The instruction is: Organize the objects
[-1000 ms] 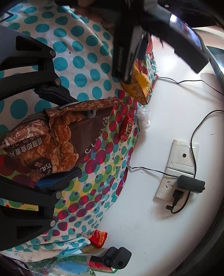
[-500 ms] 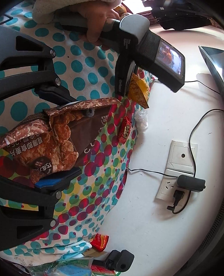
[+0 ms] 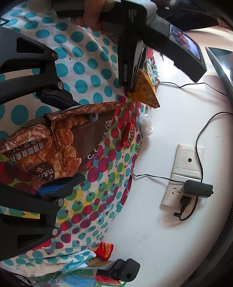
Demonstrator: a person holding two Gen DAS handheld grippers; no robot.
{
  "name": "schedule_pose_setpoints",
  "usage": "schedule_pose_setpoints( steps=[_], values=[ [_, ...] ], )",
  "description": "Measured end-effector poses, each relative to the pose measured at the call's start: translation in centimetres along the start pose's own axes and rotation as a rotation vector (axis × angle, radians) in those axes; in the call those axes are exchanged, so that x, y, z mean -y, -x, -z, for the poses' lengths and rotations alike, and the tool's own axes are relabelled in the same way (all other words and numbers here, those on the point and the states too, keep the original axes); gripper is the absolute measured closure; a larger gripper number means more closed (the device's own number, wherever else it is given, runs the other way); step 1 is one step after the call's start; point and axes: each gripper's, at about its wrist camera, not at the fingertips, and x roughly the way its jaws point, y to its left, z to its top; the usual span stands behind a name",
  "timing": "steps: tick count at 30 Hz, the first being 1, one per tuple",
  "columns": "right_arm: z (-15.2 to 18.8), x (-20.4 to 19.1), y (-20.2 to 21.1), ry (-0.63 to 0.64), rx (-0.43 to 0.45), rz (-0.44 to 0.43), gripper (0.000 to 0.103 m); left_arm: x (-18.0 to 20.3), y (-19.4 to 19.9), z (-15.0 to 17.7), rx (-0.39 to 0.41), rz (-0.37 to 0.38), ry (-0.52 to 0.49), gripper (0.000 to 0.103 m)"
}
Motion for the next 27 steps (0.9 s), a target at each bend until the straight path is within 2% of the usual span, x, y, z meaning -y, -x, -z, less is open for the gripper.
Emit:
schedule_pose_setpoints(
  steps=[21, 27],
  values=[
    [-0.3, -0.3, -0.5, 0.005, -0.012, 0.028, 0.037, 0.4, 7.5, 2.1, 0.029, 0.053, 0.020, 0.063],
    [-0.4, -0.5, -0.5, 0.004, -0.013, 0.030, 0.037, 0.5, 9.1, 3.2, 0.045, 0.033, 0.013, 0.063]
  ],
)
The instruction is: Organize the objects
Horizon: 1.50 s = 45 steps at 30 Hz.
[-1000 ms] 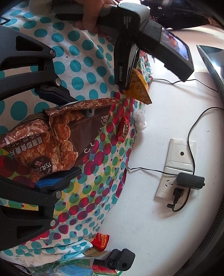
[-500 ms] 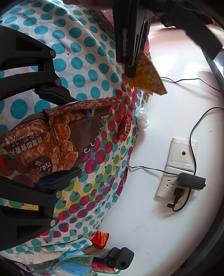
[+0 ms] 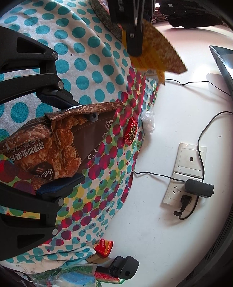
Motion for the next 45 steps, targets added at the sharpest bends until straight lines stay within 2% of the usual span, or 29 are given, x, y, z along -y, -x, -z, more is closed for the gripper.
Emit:
schedule_pose_setpoints(
  steps=[10, 16, 32, 39, 45],
  values=[
    [-0.1, -0.2, -0.1, 0.006, -0.003, 0.007, 0.037, -0.4, 3.3, 1.7, 0.032, 0.007, -0.007, 0.063],
    [-0.1, -0.3, -0.1, 0.005, -0.004, 0.009, 0.037, -3.6, 5.1, 2.4, 0.049, -0.036, 0.033, 0.063],
    [-0.1, -0.5, -0.2, 0.004, -0.005, 0.013, 0.037, -17.1, 5.0, 4.0, 0.023, -0.264, 0.212, 0.063],
    [-0.2, -0.6, -0.3, 0.005, -0.007, 0.016, 0.037, -21.6, 4.0, 2.9, 0.002, -0.389, 0.218, 0.063],
    [-0.2, -0.6, -0.3, 0.006, -0.007, 0.017, 0.037, -24.2, 1.4, 1.3, -0.044, -0.476, 0.198, 0.063]
  ],
)
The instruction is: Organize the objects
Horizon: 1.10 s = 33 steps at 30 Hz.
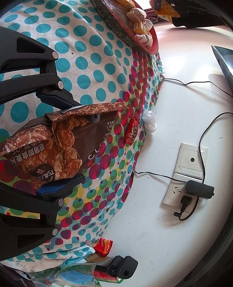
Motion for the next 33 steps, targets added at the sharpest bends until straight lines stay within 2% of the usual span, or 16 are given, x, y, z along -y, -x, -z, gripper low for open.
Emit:
schedule_pose_setpoints(
  steps=[7, 13, 16, 26, 33],
  values=[
    [-0.1, 0.0, 0.0, -0.002, -0.001, 0.001, 0.037, 0.2, -2.7, -1.1, -0.018, -0.026, 0.000, 0.063],
    [-0.1, -0.1, 0.0, -0.001, -0.002, 0.003, 0.037, 1.4, -5.1, -1.6, -0.058, -0.003, -0.002, 0.062],
    [-0.1, -0.2, -0.1, -0.001, -0.002, 0.003, 0.037, 1.7, -5.9, -1.6, -0.076, 0.015, 0.029, 0.060],
    [-0.1, -0.3, -0.2, 0.002, -0.007, 0.012, 0.036, 2.3, -5.8, -1.2, -0.049, 0.094, 0.067, 0.046],
    [-0.1, -0.3, -0.2, 0.004, -0.008, 0.014, 0.036, 2.8, -4.5, -1.3, -0.018, 0.133, 0.057, 0.044]
  ],
)
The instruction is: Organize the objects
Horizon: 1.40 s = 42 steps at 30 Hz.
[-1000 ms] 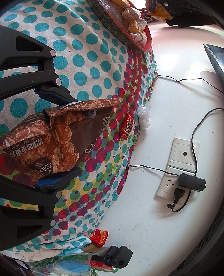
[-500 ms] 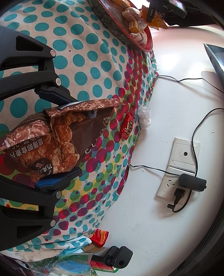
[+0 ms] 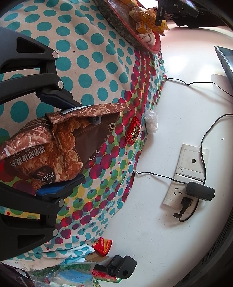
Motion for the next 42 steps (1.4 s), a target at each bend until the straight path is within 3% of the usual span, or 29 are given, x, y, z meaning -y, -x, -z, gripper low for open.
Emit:
schedule_pose_setpoints(
  steps=[11, 19, 31, 42],
  values=[
    [-0.1, -0.2, -0.1, 0.002, 0.000, 0.003, 0.036, 0.4, 4.6, 0.9, 0.056, 0.066, -0.002, 0.043],
    [0.1, 0.0, 0.0, 0.009, 0.006, 0.009, 0.037, 0.2, 8.8, 6.6, 0.081, 0.107, 0.022, 0.042],
    [0.9, -1.1, 0.0, 0.124, -0.002, 0.119, 0.037, -2.9, 11.3, 13.5, 0.098, 0.106, 0.041, 0.042],
    [1.9, -2.6, -0.5, 0.251, -0.017, 0.240, 0.037, -6.2, 11.3, 14.2, 0.094, 0.166, 0.148, 0.042]
  ],
)
